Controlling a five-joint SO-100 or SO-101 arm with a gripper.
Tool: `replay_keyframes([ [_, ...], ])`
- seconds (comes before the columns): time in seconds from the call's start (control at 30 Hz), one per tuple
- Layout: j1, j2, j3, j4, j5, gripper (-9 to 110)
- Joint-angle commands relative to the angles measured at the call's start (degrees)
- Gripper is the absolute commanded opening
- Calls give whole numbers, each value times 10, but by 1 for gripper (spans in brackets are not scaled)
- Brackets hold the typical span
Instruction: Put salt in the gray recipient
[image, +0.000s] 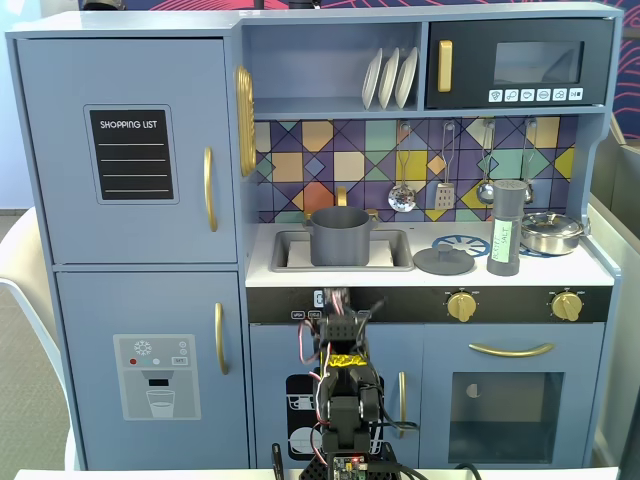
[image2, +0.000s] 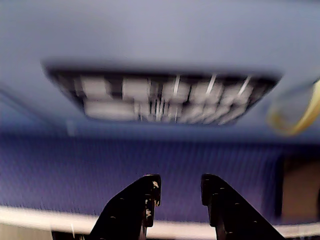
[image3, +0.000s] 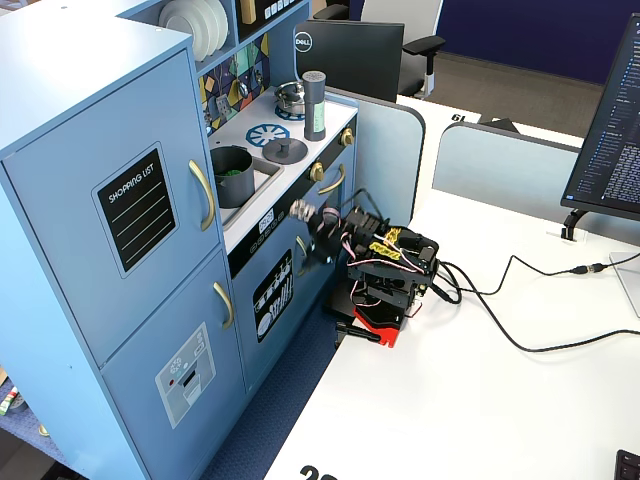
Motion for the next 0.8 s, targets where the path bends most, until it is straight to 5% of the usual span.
replay_keyframes([
  [0.0, 32, 46, 56, -3, -27, 0],
  [0.2, 60, 69, 56, 114, -76, 0],
  [0.33, 54, 69, 56, 121, 18, 0],
  [0.77, 9, 69, 56, 124, -5, 1],
])
